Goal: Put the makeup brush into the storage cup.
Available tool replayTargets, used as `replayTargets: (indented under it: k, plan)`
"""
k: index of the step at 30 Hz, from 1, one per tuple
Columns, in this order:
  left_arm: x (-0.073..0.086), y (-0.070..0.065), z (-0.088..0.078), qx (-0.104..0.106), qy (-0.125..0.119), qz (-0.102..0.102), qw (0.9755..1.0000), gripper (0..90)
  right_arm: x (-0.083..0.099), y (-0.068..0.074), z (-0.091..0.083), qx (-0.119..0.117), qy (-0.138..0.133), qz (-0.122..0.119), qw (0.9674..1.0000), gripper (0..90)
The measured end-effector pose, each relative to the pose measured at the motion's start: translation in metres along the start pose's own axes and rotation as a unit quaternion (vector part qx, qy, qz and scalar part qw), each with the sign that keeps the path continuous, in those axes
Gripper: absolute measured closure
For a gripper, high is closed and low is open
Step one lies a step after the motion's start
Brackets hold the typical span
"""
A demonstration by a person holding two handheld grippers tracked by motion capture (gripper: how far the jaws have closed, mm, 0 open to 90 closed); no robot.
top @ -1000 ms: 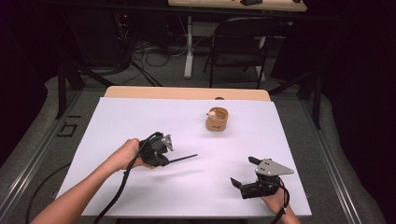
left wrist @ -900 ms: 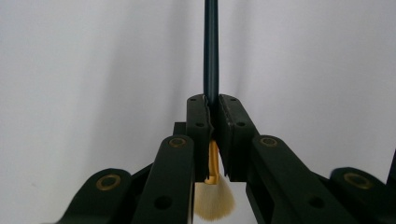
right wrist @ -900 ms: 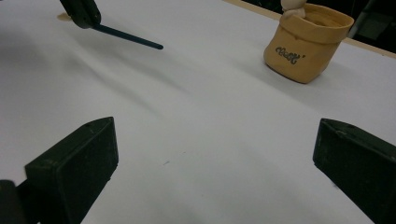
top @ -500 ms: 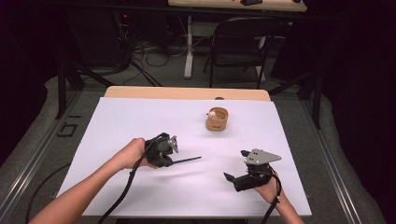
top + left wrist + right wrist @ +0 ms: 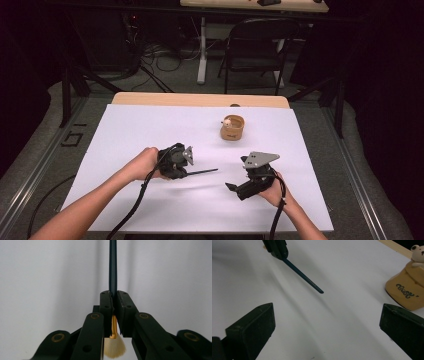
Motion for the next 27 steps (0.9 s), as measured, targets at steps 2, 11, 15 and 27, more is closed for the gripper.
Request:
replayTargets:
  k: [2,11,15,27]
  plan:
    - [0.000,-0.001,0.000,0.001,0.001,0.003,1.0000,83.6,-0.002,0.000,0.004,-0.004,0.003,-0.004,1.0000,0.0]
    - [-0.003,-0.004,0.002,0.000,0.008,0.018,0.9998,83.6,-0.010,0.005,0.021,-0.013,0.018,-0.028,0.9994,4.6]
    - [-0.004,-0.004,0.003,0.002,0.009,0.021,0.9997,83.6,-0.014,0.007,0.029,-0.013,0.024,-0.029,0.9992,7.0]
    - [-0.014,-0.008,0.005,0.007,0.019,0.048,0.9986,83.6,-0.013,0.014,0.034,-0.024,0.029,-0.048,0.9981,32.4]
Point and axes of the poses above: each handheld gripper's, and its own axes: z roughly forward along the jaws, x roughly out of its underside, y roughly to its left, the point moved 3 cm from there along z, roughly forward along the jaws, and after that the axes turned 12 degrees about x, right-handed, at the moved point
